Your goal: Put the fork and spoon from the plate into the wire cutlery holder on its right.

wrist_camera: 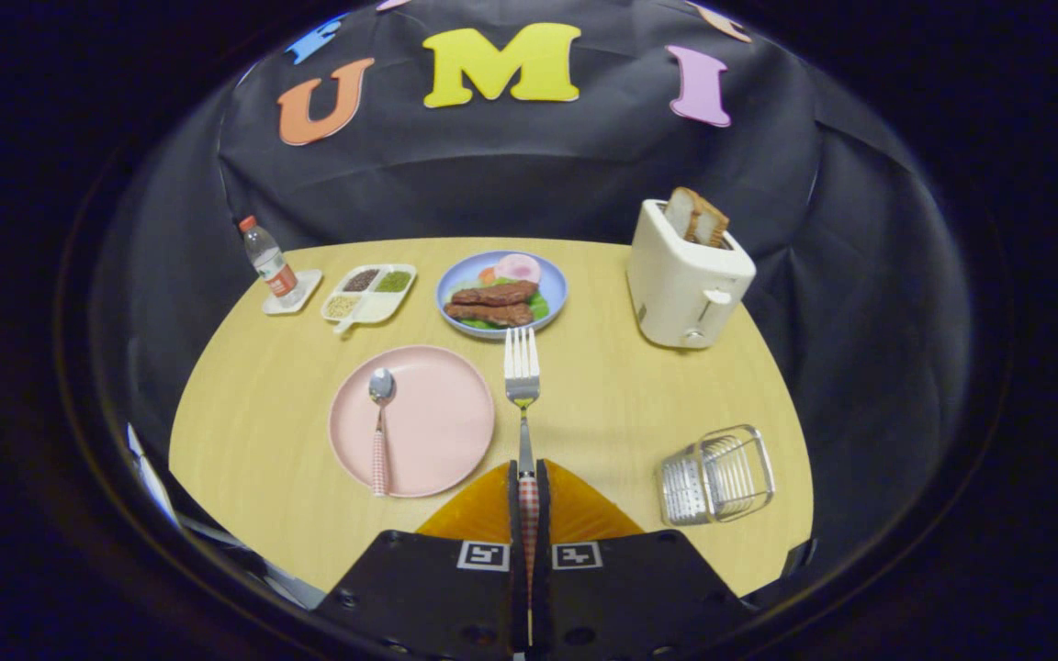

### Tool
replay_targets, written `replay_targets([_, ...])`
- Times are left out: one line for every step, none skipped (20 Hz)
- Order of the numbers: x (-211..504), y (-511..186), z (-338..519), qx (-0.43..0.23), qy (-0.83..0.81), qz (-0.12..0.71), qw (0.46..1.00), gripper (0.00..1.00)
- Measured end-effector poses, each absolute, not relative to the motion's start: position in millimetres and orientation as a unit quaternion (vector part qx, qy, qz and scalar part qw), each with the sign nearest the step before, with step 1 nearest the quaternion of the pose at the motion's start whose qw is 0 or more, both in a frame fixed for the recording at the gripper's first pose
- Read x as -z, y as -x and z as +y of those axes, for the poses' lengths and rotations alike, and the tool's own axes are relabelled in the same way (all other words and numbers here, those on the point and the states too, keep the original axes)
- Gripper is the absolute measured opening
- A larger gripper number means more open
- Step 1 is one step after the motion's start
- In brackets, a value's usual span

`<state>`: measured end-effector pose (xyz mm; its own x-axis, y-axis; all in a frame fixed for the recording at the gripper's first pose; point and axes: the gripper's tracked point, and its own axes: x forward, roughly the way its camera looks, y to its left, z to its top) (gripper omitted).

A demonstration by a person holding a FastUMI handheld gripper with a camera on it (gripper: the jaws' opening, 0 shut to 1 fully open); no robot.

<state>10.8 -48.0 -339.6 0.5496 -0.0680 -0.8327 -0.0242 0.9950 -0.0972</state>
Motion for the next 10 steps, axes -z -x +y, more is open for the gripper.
replay_targets([334.4, -7.3, -63.9, 0.018, 0.052, 0.478, 0.876, 0.02])
replay_targets([330.3, -5.4, -79.9, 0.024, 0.062, 0.481, 0.874, 0.02])
replay_targets([325.9, -4.0, -96.7, 0.032, 0.073, 0.484, 0.871, 0.02])
replay_targets([322.4, -2.9, -109.7, 0.034, 0.081, 0.486, 0.870, 0.02])
replay_targets([317.9, -3.2, -120.2, 0.034, 0.083, 0.485, 0.870, 0.02])
replay_targets([315.5, -1.9, -131.1, 0.038, 0.085, 0.488, 0.868, 0.02])
replay_targets([309.9, 1.8, -143.3, 0.043, 0.083, 0.493, 0.865, 0.02])
replay_targets([309.5, 6.5, -151.9, 0.045, 0.075, 0.504, 0.859, 0.02])
replay_targets([309.3, 11.5, -158.0, 0.044, 0.067, 0.516, 0.853, 0.03])
replay_targets([310.8, 16.4, -166.8, 0.049, 0.066, 0.528, 0.845, 0.03])
